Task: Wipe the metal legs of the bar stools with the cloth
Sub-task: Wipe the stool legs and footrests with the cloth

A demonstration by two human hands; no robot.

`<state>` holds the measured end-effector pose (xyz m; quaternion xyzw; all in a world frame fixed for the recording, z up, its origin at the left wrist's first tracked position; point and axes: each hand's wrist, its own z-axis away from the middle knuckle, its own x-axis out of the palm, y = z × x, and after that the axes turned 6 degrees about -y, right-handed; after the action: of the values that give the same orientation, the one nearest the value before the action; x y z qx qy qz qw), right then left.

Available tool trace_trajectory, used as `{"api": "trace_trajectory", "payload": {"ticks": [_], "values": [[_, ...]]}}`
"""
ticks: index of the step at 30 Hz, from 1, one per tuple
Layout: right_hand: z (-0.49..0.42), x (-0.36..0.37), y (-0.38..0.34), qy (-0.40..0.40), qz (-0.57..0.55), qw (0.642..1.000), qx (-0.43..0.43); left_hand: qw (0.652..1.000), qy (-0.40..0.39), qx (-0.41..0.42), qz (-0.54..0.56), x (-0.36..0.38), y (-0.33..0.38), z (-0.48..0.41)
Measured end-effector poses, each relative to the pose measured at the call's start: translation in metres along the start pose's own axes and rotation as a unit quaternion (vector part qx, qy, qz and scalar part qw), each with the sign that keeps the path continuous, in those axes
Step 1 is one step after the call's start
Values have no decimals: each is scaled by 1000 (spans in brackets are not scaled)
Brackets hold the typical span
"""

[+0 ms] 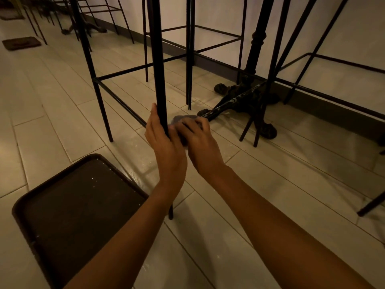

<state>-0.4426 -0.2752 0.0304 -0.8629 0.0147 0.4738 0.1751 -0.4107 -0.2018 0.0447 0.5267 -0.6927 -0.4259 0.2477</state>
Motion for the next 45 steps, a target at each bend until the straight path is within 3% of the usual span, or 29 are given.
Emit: {"api": "trace_trajectory", "payload": {"ticks": [8, 14, 27, 33, 39, 42, 45], "values": [[2, -5, -6, 1, -52, 997, 59, 996, -4, -43, 74, -6, 3, -3], [3, -11, -10, -8, -46, 998, 35, 991, 26, -68, 114, 3, 13, -5], [-6, -13, 8, 4, -48, 997, 67, 993, 22, -84, 75, 2, 13, -8], [-1, -15, -15, -75, -13, 993, 86, 995, 24, -77, 67, 4, 12, -7], [-2, -24, -9, -76, -20, 995, 56, 995, 34, -79, 50, 4, 11, -8], [-6, -29, 3, -104, -9, 991, 84, 995, 38, -80, 35, 3, 8, -8], [-13, -31, 19, -79, -2, 991, 107, 995, 41, -83, 20, 3, 8, -9]]}}
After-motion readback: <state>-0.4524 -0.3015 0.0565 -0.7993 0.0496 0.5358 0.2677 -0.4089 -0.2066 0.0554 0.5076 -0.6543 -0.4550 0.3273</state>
